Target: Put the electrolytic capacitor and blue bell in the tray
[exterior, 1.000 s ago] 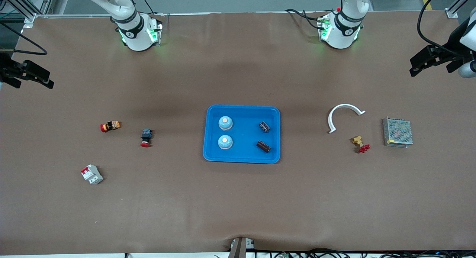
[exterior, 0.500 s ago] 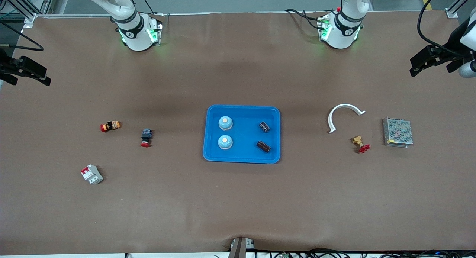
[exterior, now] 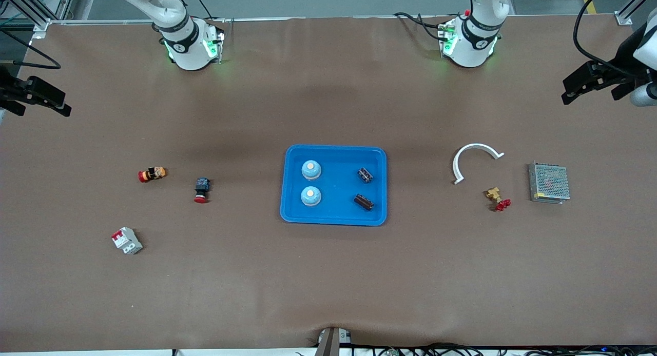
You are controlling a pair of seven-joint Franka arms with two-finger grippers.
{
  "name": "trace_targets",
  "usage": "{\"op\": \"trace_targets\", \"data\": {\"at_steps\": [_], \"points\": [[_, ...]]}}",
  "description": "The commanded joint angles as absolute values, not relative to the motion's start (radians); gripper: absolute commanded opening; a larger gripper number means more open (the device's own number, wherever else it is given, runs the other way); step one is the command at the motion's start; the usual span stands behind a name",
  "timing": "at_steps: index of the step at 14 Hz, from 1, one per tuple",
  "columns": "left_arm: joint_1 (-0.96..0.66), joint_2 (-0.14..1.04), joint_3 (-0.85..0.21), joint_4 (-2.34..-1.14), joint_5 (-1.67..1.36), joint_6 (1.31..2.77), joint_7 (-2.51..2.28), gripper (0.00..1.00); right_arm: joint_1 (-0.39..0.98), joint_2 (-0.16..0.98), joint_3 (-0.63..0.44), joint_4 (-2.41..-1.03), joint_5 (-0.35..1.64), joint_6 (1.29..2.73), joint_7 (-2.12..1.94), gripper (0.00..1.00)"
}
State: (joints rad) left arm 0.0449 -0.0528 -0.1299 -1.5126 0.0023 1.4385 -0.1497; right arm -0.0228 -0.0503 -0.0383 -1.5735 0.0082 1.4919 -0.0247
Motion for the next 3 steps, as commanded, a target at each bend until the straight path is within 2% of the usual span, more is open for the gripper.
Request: {"op": "trace_targets", "data": {"at_steps": [1, 3], "points": [[0.048, -0.071, -0.129, -1.511, -0.023, 1.401, -0.126, 1.0, -0.045, -0.038, -0.021, -1.554, 0.003, 1.474, -0.029, 1.0], [0.048, -0.071, -0.127, -1.511, -0.018, 1.401, -0.127, 1.0, -0.044, -0.038, -0.021, -1.557, 0.003, 1.474, -0.026, 1.0]]}}
